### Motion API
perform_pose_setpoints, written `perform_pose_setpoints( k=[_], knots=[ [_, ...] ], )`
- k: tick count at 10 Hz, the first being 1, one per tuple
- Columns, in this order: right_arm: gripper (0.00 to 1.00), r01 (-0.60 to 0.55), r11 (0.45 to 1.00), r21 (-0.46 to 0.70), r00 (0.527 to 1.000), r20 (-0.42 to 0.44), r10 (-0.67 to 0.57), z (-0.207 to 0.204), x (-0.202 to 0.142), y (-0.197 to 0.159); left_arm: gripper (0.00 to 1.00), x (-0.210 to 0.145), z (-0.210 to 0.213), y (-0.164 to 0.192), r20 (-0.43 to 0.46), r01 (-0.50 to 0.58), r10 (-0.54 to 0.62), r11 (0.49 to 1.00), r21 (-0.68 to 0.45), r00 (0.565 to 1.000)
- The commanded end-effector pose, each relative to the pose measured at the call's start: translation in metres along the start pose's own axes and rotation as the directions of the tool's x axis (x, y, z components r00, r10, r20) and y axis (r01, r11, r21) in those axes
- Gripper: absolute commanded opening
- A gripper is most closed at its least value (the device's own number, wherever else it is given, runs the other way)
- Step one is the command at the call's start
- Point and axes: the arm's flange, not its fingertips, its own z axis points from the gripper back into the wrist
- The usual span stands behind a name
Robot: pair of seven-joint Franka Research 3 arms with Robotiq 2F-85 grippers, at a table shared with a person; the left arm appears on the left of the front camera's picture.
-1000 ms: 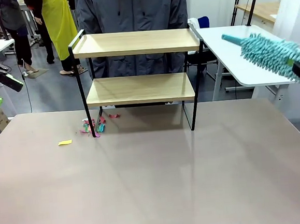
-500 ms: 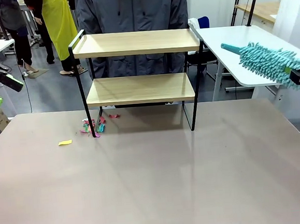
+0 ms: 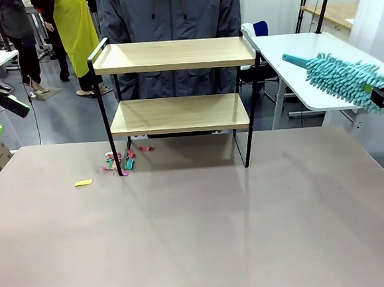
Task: Clean the shelf.
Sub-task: Hand the Duster back to the human.
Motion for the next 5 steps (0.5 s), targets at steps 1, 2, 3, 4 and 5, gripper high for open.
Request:
perform_pose_setpoints(
  k=[1,2,3,4,5],
  knots=[
    [0.17,-0.008,1.000,-0.009,1.000,0.002,0.008,0.0009,0.0038,0.0012,1.00,0.0031,0.0008,-0.0005,0.025,0.008,-0.008,1.000,-0.007,1.000],
    [0.17,-0.008,1.000,-0.009,1.000,0.002,0.008,0.0009,0.0038,0.0012,1.00,0.0031,0.0008,-0.0005,0.025,0.008,-0.008,1.000,-0.007,1.000],
    [0.17,-0.008,1.000,-0.009,1.000,0.002,0.008,0.0009,0.0038,0.0012,1.00,0.0031,0.0008,-0.0005,0.025,0.008,-0.008,1.000,-0.007,1.000],
    [0.17,-0.008,1.000,-0.009,1.000,0.002,0.008,0.0009,0.0038,0.0012,1.00,0.0031,0.0008,-0.0005,0.025,0.008,-0.008,1.000,-0.007,1.000],
    [0.17,-0.008,1.000,-0.009,1.000,0.002,0.008,0.0009,0.0038,0.0012,1.00,0.0031,0.0008,-0.0005,0.025,0.008,-0.008,1.000,-0.007,1.000]
  ],
)
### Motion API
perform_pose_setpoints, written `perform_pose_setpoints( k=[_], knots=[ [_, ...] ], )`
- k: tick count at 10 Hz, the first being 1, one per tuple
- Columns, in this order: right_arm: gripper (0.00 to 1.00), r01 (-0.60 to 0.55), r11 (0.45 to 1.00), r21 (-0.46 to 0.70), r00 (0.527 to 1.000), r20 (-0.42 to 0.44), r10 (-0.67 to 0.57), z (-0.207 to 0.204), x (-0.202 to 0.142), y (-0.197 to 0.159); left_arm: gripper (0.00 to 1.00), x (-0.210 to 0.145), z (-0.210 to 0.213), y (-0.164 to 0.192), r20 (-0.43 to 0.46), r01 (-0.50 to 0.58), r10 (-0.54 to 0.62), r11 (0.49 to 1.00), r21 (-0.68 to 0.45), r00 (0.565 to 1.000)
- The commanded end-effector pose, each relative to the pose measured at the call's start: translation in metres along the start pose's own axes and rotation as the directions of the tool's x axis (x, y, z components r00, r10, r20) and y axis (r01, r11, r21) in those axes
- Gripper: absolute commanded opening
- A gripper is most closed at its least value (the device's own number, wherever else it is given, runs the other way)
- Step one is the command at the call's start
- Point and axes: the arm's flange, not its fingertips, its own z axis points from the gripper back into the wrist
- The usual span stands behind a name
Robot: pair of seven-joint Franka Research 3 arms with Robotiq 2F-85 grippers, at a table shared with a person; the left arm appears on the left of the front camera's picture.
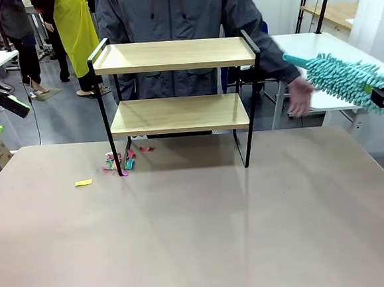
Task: Clean the shelf.
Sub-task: Hand the Duster back to the human.
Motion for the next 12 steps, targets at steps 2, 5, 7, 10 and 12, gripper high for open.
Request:
perform_pose_setpoints(
  k=[2,5,7,10,12],
  knots=[
    [0.17,-0.009,1.000,-0.008,1.000,0.002,0.009,0.0008,0.0038,0.0014,1.00,0.0031,0.0008,-0.0005,0.025,0.008,-0.008,1.000,-0.007,1.000],
    [0.17,-0.009,1.000,-0.008,1.000,0.002,0.009,0.0008,0.0038,0.0014,1.00,0.0031,0.0008,-0.0005,0.025,0.008,-0.008,1.000,-0.007,1.000],
    [0.17,-0.009,1.000,-0.008,1.000,0.002,0.009,0.0008,0.0038,0.0014,1.00,0.0031,0.0008,-0.0005,0.025,0.008,-0.008,1.000,-0.007,1.000],
    [0.66,-0.004,1.000,0.002,1.000,0.005,0.004,-0.0002,0.0029,0.0009,1.00,0.0031,0.0008,-0.0005,0.025,0.008,-0.008,1.000,-0.007,1.000],
    [1.00,0.028,1.000,-0.001,1.000,0.007,-0.027,-0.0004,0.0033,0.0008,1.00,0.0031,0.0008,-0.0005,0.025,0.008,-0.008,1.000,-0.007,1.000]
  ],
)
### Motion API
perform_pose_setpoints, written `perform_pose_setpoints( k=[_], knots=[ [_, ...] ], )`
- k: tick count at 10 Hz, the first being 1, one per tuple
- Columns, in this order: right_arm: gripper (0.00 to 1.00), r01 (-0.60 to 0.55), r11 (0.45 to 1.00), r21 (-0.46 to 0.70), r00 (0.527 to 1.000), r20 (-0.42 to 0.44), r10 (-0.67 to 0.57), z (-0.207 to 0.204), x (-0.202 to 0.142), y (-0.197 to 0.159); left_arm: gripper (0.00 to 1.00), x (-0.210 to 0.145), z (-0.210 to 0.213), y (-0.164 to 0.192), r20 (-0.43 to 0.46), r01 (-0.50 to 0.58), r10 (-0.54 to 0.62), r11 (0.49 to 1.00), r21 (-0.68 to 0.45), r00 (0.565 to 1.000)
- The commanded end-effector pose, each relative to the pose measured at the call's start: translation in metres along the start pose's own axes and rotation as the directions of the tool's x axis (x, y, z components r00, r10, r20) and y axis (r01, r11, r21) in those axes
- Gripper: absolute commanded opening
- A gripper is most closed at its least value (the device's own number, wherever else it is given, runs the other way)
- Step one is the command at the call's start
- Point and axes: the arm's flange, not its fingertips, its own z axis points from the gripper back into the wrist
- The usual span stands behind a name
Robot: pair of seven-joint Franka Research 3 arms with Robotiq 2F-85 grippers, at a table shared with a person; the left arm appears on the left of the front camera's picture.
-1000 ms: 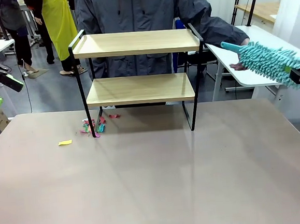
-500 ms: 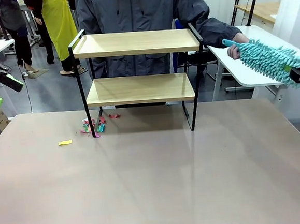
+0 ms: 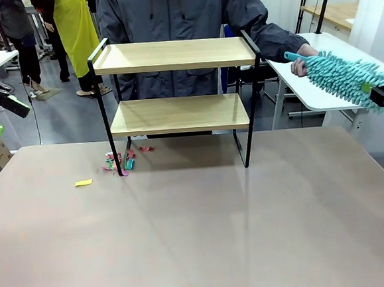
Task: Clean the shelf.
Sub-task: Hand the Duster back to the human.
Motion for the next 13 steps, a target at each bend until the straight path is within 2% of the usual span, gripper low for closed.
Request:
perform_pose_setpoints(
  k=[1,2,3,4,5,7,9,10,12,13],
  knots=[
    [1.00,0.023,1.000,-0.005,1.000,-0.002,-0.023,-0.001,0.001,0.000,1.00,0.003,0.001,-0.001,0.025,0.008,-0.008,1.000,-0.007,1.000],
    [1.00,0.020,1.000,0.001,1.000,-0.005,-0.020,0.000,0.000,0.000,1.00,0.003,0.001,-0.001,0.025,0.008,-0.008,1.000,-0.007,1.000],
    [0.96,0.024,1.000,0.007,1.000,-0.002,-0.024,-0.001,0.000,0.000,1.00,0.003,0.001,-0.001,0.025,0.008,-0.008,1.000,-0.007,1.000],
    [1.00,0.085,0.995,0.047,0.996,-0.009,-0.085,-0.001,0.004,-0.003,1.00,0.003,0.001,-0.001,0.025,0.008,-0.008,1.000,-0.007,1.000],
    [1.00,0.227,0.968,0.102,0.974,-0.013,-0.227,0.006,0.017,-0.009,1.00,0.003,0.001,-0.001,0.025,0.008,-0.008,1.000,-0.007,1.000],
    [1.00,0.341,0.928,0.153,0.930,0.086,-0.356,0.032,0.062,-0.024,1.00,0.003,0.001,-0.001,0.025,0.008,-0.008,1.000,-0.007,1.000],
    [1.00,0.475,0.857,0.201,0.839,0.190,-0.510,0.062,0.111,-0.057,1.00,0.003,0.001,-0.001,0.025,0.008,-0.008,1.000,-0.007,1.000],
    [1.00,0.530,0.814,0.237,0.778,0.246,-0.578,0.079,0.133,-0.078,1.00,0.003,0.001,-0.001,0.025,0.008,-0.008,1.000,-0.007,1.000],
    [1.00,0.585,0.763,0.274,0.701,0.303,-0.646,0.106,0.151,-0.105,1.00,0.003,0.001,-0.001,0.025,0.008,-0.008,1.000,-0.007,1.000],
    [1.00,0.599,0.745,0.294,0.682,0.300,-0.667,0.111,0.151,-0.113,1.00,0.003,0.001,-0.001,0.025,0.008,-0.008,1.000,-0.007,1.000]
  ],
)
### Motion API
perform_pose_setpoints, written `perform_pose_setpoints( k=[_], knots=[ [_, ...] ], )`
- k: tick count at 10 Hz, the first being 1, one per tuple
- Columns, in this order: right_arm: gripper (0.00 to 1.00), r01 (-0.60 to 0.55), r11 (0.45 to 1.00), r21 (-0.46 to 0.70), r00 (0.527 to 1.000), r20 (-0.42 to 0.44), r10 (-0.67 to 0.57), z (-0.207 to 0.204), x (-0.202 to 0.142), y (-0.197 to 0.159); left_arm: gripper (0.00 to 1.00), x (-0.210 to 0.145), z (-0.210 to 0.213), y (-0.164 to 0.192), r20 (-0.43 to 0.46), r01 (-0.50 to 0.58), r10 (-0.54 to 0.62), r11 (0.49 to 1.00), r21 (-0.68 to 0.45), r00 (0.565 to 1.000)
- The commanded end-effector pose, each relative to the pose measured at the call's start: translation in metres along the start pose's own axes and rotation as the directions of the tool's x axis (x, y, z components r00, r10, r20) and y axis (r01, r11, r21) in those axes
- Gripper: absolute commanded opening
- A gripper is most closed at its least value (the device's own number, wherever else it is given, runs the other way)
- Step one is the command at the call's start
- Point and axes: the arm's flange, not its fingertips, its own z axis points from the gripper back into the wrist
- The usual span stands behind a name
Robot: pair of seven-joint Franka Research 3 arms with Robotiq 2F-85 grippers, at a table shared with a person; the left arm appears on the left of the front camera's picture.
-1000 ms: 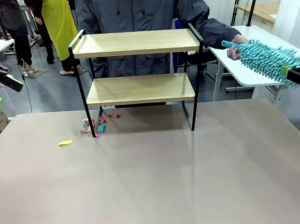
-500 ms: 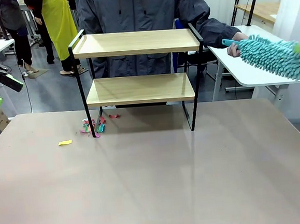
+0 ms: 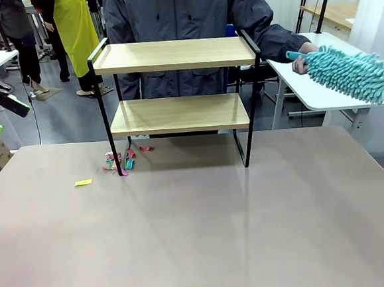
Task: Clean the shelf.
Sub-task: Hand the Duster back to the human.
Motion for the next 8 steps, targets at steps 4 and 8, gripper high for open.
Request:
perform_pose_setpoints(
  k=[4,8],
  knots=[
    [1.00,0.000,1.000,0.000,1.000,0.000,0.000,0.000,0.000,0.000,1.00,0.002,0.001,0.000,0.026,0.007,-0.007,1.000,-0.007,1.000],
    [1.00,0.000,1.000,0.000,1.000,0.000,0.000,0.000,0.000,0.000,1.00,0.002,0.001,0.000,0.026,0.007,-0.007,1.000,-0.007,1.000]
  ],
)
